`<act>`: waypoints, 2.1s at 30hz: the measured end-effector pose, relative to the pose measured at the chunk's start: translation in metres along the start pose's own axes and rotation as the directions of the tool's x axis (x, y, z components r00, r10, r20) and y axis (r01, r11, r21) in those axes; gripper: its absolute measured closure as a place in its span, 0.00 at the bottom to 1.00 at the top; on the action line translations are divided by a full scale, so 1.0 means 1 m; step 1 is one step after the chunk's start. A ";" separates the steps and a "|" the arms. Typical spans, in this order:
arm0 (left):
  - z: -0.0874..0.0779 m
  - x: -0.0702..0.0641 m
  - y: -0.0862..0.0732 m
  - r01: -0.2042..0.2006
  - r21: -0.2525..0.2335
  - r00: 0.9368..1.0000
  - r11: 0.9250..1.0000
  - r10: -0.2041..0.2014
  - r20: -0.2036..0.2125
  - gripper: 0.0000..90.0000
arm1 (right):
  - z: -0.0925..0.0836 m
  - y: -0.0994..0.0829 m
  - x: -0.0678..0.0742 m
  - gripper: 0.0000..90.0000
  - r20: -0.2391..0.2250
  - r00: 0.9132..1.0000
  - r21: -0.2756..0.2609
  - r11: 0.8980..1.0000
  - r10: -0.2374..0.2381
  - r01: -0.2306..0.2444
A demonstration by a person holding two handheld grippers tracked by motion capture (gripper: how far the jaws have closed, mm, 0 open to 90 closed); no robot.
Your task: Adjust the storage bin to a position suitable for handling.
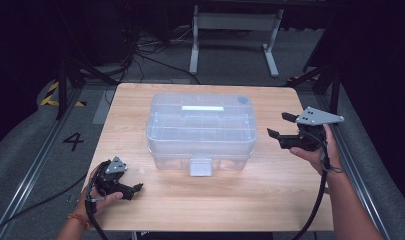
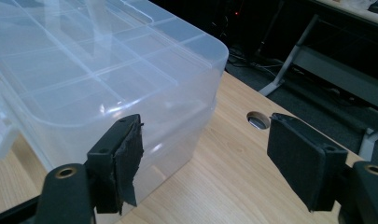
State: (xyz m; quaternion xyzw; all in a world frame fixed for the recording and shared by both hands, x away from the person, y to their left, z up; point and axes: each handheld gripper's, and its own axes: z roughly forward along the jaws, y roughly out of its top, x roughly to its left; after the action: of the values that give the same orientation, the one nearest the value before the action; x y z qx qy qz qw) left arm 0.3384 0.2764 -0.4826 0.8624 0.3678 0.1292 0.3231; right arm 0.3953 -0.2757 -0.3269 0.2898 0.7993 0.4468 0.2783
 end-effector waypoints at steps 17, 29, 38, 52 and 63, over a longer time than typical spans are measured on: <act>0.000 0.000 0.000 0.001 0.000 1.000 1.000 -0.001 -0.001 0.01 | 0.036 0.033 0.023 0.31 -0.071 0.996 -0.010 0.999 -0.044 0.043; 0.000 0.000 0.000 0.001 0.000 1.000 1.000 -0.001 -0.001 0.01 | 0.058 0.046 0.037 0.31 -0.106 0.993 0.004 0.998 -0.061 0.061; 0.000 0.000 0.000 0.001 0.000 1.000 1.000 -0.001 -0.001 0.01 | 0.070 0.055 0.040 0.32 -0.115 0.991 0.008 0.998 -0.064 0.065; 0.000 0.000 0.000 0.000 0.001 1.000 1.000 0.000 -0.001 0.01 | 0.087 0.068 0.046 0.35 -0.140 0.986 0.022 0.995 -0.089 0.093; 0.000 0.000 0.000 0.001 0.001 1.000 1.000 -0.001 -0.001 0.01 | 0.099 0.074 0.050 0.45 -0.162 0.980 0.051 0.991 -0.112 0.122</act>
State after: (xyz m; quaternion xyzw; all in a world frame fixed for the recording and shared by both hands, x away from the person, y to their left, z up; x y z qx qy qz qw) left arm 0.3382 0.2765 -0.4826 0.8622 0.3683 0.1292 0.3228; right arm 0.4469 -0.1533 -0.3157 0.2142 0.8479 0.4267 0.2306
